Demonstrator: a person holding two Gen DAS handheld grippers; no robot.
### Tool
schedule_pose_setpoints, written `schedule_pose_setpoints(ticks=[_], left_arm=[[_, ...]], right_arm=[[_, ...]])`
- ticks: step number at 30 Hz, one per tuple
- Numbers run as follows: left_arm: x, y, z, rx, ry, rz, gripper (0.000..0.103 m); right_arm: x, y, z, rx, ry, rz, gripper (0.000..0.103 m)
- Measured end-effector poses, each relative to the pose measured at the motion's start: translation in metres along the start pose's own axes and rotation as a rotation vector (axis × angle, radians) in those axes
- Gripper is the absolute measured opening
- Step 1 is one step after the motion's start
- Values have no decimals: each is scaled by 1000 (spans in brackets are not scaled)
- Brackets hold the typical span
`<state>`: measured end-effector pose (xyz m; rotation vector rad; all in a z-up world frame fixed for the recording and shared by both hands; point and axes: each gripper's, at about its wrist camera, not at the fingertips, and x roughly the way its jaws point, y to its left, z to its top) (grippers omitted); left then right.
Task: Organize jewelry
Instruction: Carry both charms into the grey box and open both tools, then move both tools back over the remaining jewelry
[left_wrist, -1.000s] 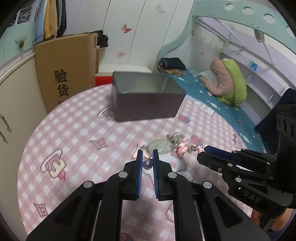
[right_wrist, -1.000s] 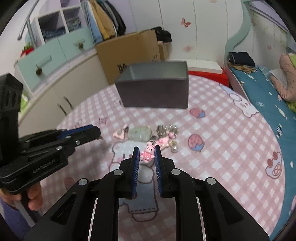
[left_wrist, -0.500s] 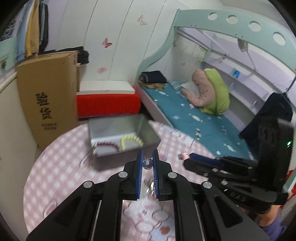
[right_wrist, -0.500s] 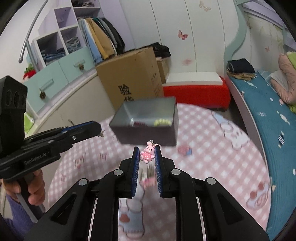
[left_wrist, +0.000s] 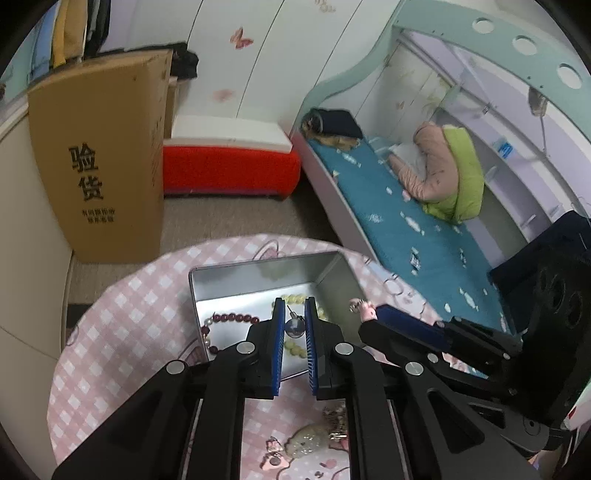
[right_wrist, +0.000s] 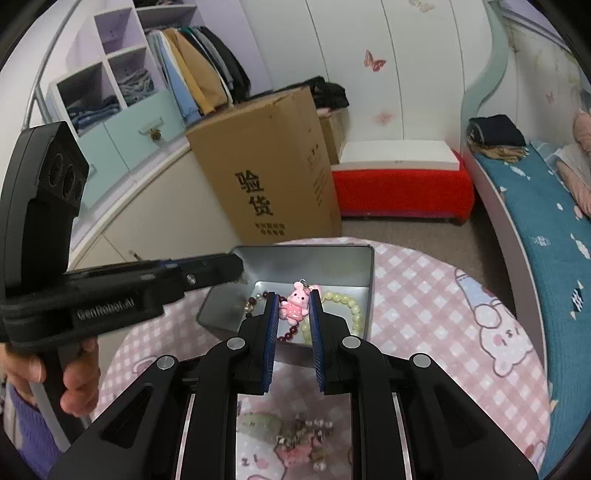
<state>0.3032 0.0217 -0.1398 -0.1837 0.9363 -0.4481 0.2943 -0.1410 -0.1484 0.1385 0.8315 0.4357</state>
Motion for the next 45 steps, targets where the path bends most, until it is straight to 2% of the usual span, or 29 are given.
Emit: schedule_pose_setpoints(ticks=[10, 24, 25, 26, 27, 28, 33, 41, 43, 44, 45], left_arm=[[28, 15, -8, -33, 54, 41, 10], [26, 10, -13, -38, 56, 65, 10], [24, 10, -14, -37, 54, 64, 13], [22, 9, -14, -37, 48, 64, 20], [20, 9, -14, -39, 41, 66, 31], [15, 8, -15, -40, 22, 67, 34], [-5, -1, -15, -22, -21, 62, 34], [-60, -21, -32, 20, -153, 81, 34], [-72, -26, -41, 34, -193, 110, 44], [-76, -27, -47, 42, -213, 131, 45], [-78, -27, -51, 48, -223, 145, 45]], right_arm=[[28, -3, -2, 10, 51, -11, 17], [34, -2, -7, 25, 61, -12, 18], [33, -3, -7, 28, 58, -12, 18], [32, -2, -6, 31, 53, -10, 19], [29, -3, -7, 32, 50, -9, 19], [27, -3, -7, 31, 45, -9, 19], [4, 1, -7, 25, 9, -12, 19], [-49, 13, -13, -15, -71, -36, 19], [-59, 12, -19, -18, -79, -43, 19], [-63, 11, -22, -19, -80, -48, 21], [-68, 9, -27, -15, -82, -57, 27]])
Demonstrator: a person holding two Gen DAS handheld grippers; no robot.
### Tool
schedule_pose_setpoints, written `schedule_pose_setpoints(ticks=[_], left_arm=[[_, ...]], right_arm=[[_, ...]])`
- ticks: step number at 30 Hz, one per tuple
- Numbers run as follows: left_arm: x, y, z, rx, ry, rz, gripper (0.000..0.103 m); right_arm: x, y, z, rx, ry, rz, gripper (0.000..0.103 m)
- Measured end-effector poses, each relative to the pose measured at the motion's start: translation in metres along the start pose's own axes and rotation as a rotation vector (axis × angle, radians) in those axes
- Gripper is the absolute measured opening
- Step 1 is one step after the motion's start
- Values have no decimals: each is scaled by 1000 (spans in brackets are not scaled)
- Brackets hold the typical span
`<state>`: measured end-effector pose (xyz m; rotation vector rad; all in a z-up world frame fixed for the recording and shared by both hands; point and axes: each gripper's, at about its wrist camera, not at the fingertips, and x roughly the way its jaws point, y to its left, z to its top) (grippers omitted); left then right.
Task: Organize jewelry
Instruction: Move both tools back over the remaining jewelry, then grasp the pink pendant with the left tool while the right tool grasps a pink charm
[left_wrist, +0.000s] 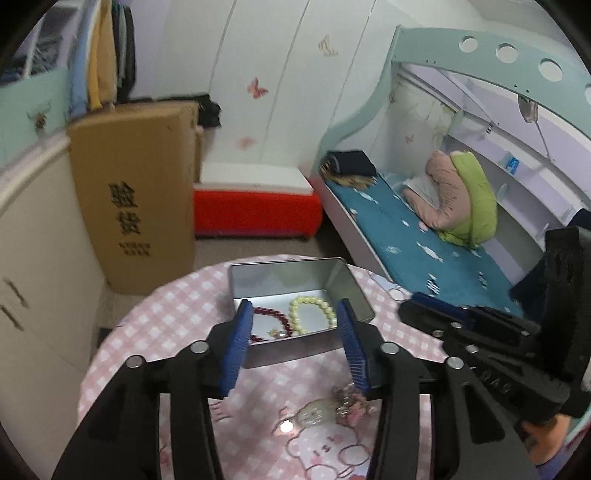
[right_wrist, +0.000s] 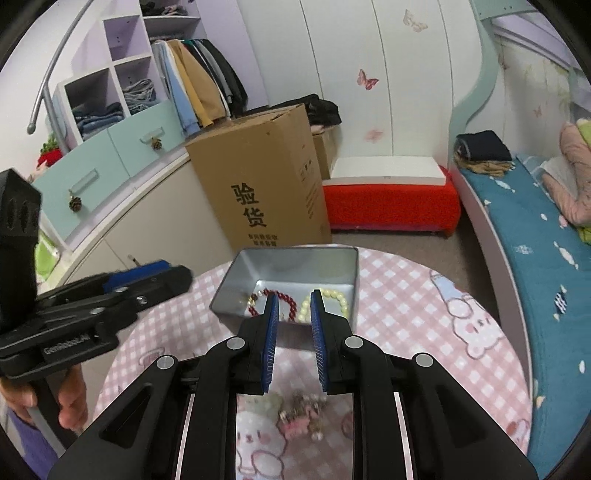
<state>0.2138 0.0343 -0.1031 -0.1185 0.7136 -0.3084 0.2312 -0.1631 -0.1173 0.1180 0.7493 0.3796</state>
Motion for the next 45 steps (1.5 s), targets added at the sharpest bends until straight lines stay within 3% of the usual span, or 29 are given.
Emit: schedule_pose_setpoints(ticks=[3, 16, 26, 30, 33, 36, 37, 45], left_arm=[[-5, -1, -20, 23, -2, 34, 46], [43, 17, -100, -52, 189, 47, 45], [60, 2, -110, 11, 210, 97, 46], [65, 1, -107, 27, 206, 122, 45], [68, -4, -108, 77, 206, 150, 42], [69, -6, -109, 124, 197, 198, 30], [69, -4, -109, 114, 195, 196, 21], [59, 15, -109, 44, 190, 174, 21]], right_arm=[[-9, -7, -14, 8, -4, -29, 39], [10, -31, -96, 79, 129, -60, 42], [25, -31, -115, 95, 172, -51, 42], [27, -31, -116, 95, 172, -53, 47], [28, -31, -116, 92, 174, -53, 47], [31, -30, -116, 78, 179, -64, 47], [32, -29, -116, 76, 180, -65, 47], [37, -8, -115, 19, 180, -52, 47]])
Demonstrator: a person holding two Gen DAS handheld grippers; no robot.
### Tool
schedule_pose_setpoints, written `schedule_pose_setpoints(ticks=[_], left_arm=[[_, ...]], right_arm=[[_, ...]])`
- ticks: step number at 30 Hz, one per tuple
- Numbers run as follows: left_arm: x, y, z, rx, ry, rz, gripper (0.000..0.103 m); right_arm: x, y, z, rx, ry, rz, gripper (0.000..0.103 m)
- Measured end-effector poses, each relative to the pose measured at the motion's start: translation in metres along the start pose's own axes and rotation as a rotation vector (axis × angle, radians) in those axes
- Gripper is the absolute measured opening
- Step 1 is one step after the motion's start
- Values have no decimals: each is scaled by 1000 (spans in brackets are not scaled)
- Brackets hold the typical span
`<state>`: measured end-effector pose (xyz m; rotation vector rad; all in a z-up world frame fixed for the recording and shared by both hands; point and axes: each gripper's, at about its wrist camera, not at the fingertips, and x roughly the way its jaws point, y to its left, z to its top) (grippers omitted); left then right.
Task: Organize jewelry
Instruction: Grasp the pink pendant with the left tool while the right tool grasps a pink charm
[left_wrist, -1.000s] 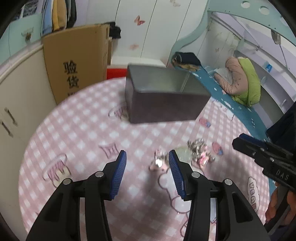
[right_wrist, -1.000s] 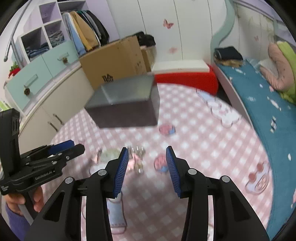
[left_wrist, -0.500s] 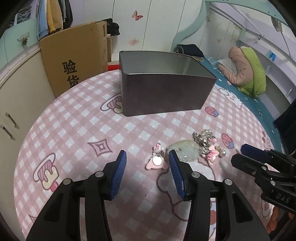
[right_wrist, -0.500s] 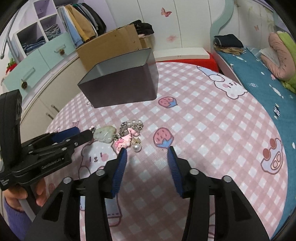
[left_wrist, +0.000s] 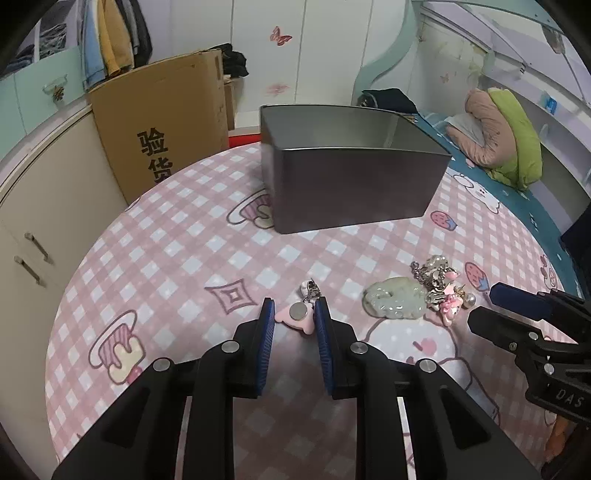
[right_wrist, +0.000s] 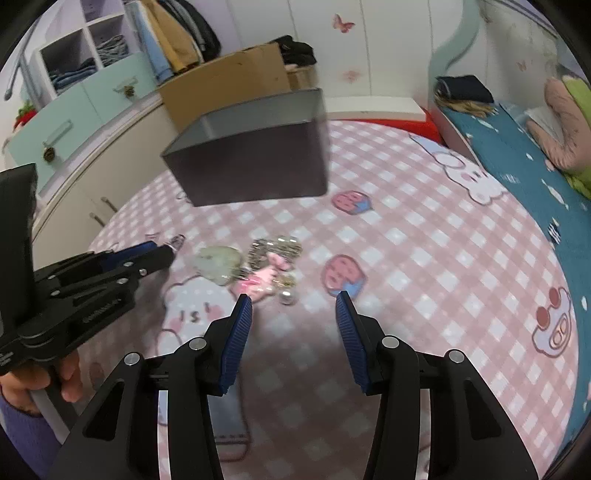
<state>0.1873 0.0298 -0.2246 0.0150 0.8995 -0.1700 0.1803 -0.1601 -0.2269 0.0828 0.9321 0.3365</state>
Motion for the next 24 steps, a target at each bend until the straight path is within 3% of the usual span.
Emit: schedule_pose_setpoints(ticks=[16, 18, 24], left_arm=[[-19, 11, -4, -20, -27, -47, 21], [-19, 11, -5, -23, -25, -51, 21], [-25, 9, -5, -17, -39, -65, 21]], right_arm=[[22, 30, 8, -139, 8, -24, 31], [23, 29, 8, -156, 6, -49, 23], [16, 27, 3, -160, 4, -49, 22]])
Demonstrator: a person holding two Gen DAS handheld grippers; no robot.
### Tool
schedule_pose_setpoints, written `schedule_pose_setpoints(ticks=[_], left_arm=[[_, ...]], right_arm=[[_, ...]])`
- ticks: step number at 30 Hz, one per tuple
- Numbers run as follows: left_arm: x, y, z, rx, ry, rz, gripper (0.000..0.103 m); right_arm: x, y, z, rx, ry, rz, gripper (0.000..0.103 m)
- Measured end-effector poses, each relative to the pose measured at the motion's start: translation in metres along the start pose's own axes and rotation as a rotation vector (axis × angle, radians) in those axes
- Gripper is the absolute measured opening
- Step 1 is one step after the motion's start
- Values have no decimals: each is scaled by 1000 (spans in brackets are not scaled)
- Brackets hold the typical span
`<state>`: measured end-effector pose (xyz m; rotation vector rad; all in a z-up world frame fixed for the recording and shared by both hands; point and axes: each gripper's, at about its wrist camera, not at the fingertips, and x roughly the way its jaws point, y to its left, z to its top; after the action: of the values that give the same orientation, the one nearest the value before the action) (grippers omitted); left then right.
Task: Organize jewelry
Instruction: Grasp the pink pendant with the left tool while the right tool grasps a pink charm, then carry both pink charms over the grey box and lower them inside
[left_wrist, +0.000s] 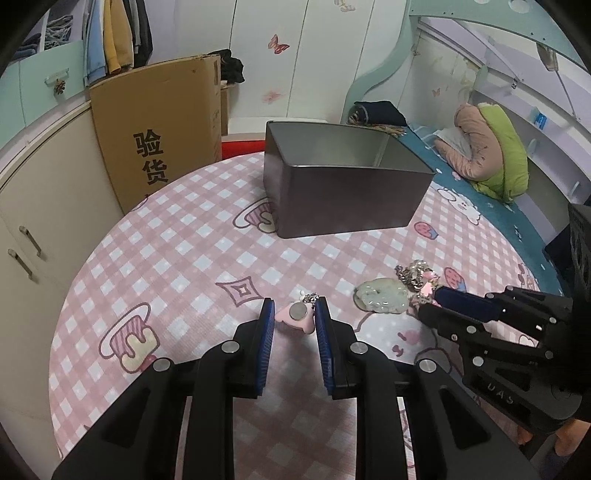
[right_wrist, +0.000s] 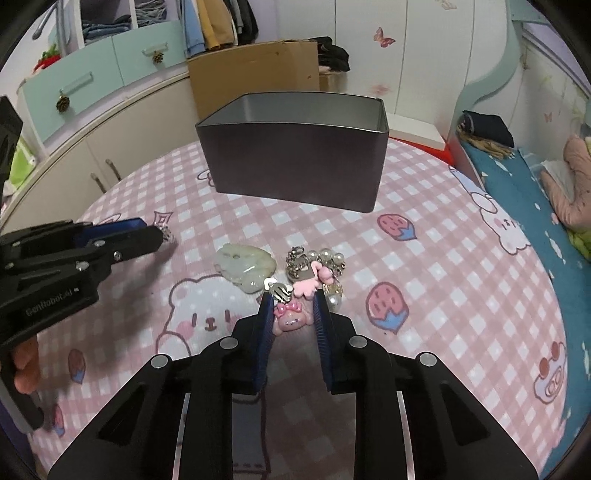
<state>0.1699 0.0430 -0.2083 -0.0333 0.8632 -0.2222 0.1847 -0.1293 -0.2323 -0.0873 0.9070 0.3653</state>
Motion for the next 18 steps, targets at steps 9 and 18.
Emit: schedule_pose_setpoints(ticks=[9, 18], left_arm=[[-22, -11, 7, 3, -37, -69, 21], [-44, -31, 32, 38, -101, -128, 21]], right_arm=[[-39, -16, 2, 43, -67, 10, 22], [-72, -26, 25, 60, -154, 13, 22]])
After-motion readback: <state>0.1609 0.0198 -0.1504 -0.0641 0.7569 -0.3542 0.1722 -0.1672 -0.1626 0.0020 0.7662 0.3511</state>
